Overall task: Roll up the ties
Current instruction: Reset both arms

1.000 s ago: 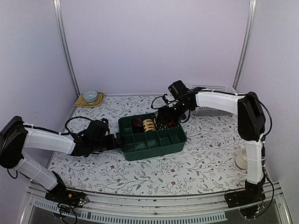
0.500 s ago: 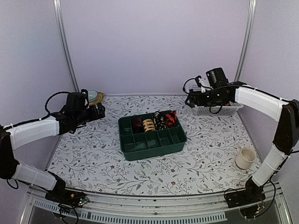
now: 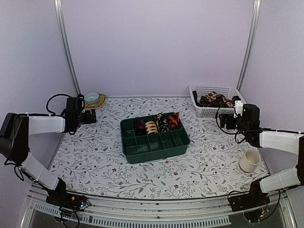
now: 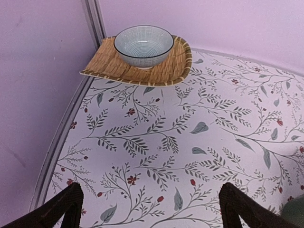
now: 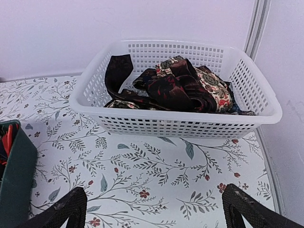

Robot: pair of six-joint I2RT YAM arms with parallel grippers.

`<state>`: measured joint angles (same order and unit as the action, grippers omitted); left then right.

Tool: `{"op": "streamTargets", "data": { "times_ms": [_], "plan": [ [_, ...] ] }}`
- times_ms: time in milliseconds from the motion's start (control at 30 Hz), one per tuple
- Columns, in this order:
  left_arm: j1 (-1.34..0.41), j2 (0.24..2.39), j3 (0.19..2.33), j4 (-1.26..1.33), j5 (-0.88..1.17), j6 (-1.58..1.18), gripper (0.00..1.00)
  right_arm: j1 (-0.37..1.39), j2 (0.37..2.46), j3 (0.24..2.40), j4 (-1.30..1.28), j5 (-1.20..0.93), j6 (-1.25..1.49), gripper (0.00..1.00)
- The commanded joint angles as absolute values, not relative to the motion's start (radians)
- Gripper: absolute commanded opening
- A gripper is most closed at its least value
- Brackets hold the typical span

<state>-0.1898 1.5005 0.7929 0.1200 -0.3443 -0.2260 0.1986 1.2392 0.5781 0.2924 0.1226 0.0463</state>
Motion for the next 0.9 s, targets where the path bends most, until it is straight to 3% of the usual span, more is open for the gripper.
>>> {"op": "streamTargets", "data": {
  "times_ms": [0,200,367,467,733,867],
  "plan": [
    [-0.141,1.486,0.707,0.388,-0.314,-0.114,1.00,0.155,1.279,0.500,0.625,0.100,-0.042,1.00],
    [-0.090,1.413,0.515,0.784,-0.262,-0.036,1.00,0.053,1.462,0.351,0.976,0.012,0.011,1.00],
    [-0.071,1.422,0.479,0.900,-0.227,0.028,1.00,0.004,1.546,0.222,1.312,-0.094,0.046,1.00],
    [-0.072,1.425,0.507,0.775,-0.246,0.046,1.00,0.004,1.541,0.209,1.323,-0.108,0.038,1.00],
    [-0.072,1.540,0.382,1.068,-0.270,0.052,1.00,0.004,1.541,0.222,1.300,-0.100,0.041,1.00],
    [-0.056,1.533,0.392,1.028,-0.242,0.035,1.00,0.002,1.542,0.265,1.220,-0.043,0.061,1.00]
  ]
}}
